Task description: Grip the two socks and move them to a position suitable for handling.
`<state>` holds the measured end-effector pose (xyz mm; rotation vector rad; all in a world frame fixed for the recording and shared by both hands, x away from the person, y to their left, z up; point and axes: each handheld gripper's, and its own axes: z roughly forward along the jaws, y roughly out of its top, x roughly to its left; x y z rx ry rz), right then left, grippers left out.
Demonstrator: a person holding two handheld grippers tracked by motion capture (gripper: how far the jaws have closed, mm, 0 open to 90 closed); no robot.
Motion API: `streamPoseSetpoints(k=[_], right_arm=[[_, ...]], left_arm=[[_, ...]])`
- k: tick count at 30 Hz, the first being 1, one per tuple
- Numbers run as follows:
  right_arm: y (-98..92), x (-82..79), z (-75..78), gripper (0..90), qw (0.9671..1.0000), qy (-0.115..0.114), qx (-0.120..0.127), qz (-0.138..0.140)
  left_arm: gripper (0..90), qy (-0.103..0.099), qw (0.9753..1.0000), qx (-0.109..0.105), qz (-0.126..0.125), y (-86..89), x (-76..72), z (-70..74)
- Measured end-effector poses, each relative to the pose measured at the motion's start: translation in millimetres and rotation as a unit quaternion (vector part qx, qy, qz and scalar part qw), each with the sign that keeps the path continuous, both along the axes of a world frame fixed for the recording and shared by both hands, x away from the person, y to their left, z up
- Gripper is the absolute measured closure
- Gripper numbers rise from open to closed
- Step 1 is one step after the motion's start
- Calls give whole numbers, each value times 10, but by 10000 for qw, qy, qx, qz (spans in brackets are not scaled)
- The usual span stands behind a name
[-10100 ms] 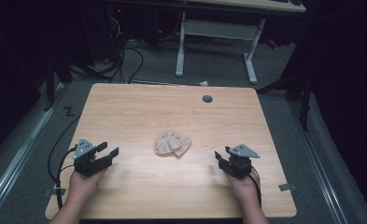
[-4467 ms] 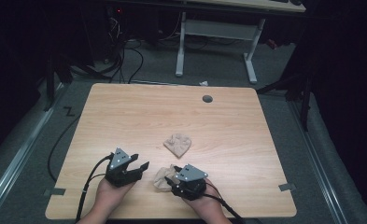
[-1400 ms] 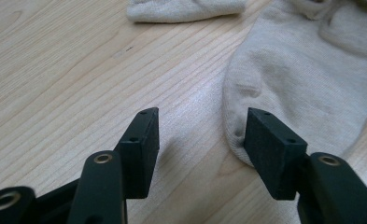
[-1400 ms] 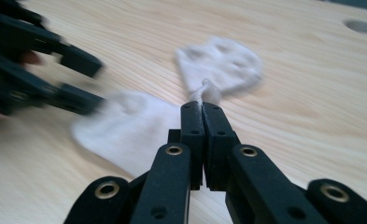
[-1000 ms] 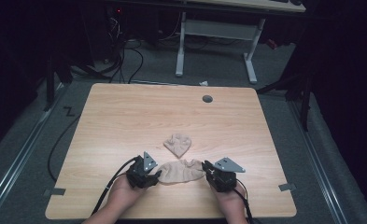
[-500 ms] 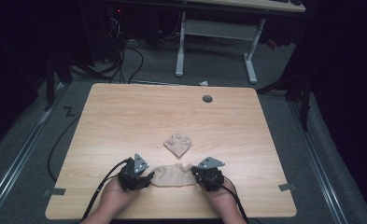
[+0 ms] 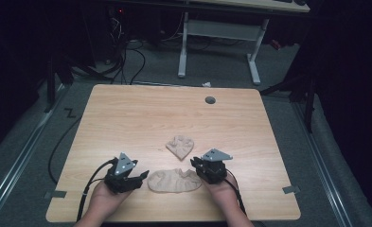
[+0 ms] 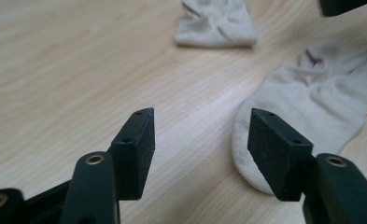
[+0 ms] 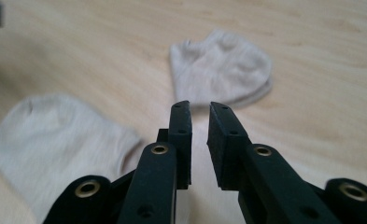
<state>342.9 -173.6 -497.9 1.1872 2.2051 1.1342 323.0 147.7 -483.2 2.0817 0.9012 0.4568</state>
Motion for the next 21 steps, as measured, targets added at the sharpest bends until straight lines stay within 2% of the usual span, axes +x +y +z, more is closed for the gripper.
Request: streamPoseSetpoints(k=[2,5,7,9,10,12,13,15,18,21], right_arm=[[30,106,22,793,10000,-11,44,-61],[92,325,7,770,9998,60,17,-207],[125,455,-44,738,9995,247,-25,-196],[177,534,-107,693,9989,417,-95,-168],[196,555,-124,677,9988,478,-90,-114],[245,580,-124,644,9989,428,-183,-105],[259,593,-116,629,9990,332,-270,-116],[240,614,-98,601,9987,178,-362,-308],[112,699,-111,585,9980,227,-167,-560],[37,782,-172,579,9974,335,-103,-636]], left_arm=[[419,4,10000,0,99,126,-39,34],[415,4,9993,65,375,348,-102,-48],[429,193,9982,-16,565,462,-75,-94],[430,196,9974,-168,680,524,-32,-106],[431,187,9972,-185,694,531,-14,-110],[431,125,9977,-175,642,510,8,-119],[431,96,9980,-148,607,488,12,-122],[430,30,9986,-25,530,454,5,-128],[429,-1,9986,31,523,437,-34,-138],[430,-28,9985,59,543,457,-66,-133]])
